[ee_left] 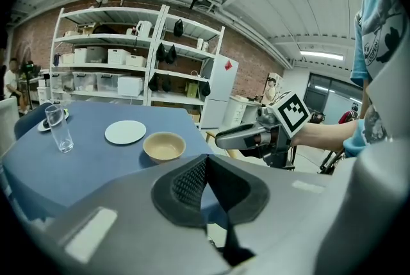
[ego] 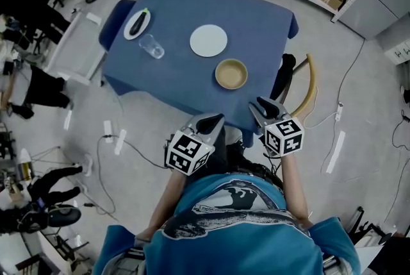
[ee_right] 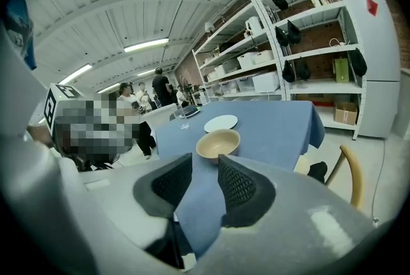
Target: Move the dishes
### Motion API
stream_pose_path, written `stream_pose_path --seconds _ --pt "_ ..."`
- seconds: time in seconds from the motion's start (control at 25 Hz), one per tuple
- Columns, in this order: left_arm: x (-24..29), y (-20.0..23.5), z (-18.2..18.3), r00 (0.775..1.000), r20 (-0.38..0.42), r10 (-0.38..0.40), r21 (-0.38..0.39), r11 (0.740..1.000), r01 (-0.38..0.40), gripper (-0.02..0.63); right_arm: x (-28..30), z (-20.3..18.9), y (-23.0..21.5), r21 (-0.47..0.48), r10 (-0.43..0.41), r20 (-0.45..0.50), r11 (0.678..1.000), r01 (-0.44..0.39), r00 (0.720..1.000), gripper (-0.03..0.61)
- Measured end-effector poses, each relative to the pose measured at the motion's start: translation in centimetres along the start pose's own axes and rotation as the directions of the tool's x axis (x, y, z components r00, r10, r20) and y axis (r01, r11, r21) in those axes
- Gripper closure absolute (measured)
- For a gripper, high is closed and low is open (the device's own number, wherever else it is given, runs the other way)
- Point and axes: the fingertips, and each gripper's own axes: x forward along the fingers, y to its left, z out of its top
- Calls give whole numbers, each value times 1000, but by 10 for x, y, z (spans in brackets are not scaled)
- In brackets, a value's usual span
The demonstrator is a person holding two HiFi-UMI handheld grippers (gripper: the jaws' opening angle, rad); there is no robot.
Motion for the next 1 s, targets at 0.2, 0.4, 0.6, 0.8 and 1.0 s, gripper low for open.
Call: stream_pose_path --seconds 0.2,0.4,0.6,0.8,1.0 --pt "-6 -14 -14 999 -40 0 17 1000 1 600 -9 -11 13 13 18 10 1000 -19 1000 448" --pt "-17 -18 -23 999 -50 -6 3 1000 6 600 -6 -19 28 25 43 18 999 -44 999 448" --pt "-29 -5 -24 999 -37 -2 -12 1000 1 600 3 -22 41 17 43 18 999 -43 999 448" --pt "-41 0 -21 1000 -14 -11 -7 1000 11 600 7 -19 52 8 23 36 1000 -23 999 459" --pt "-66 1 -26 1000 -14 -24 -2 1000 24 600 5 -13 74 13 2 55 1000 -3 998 488"
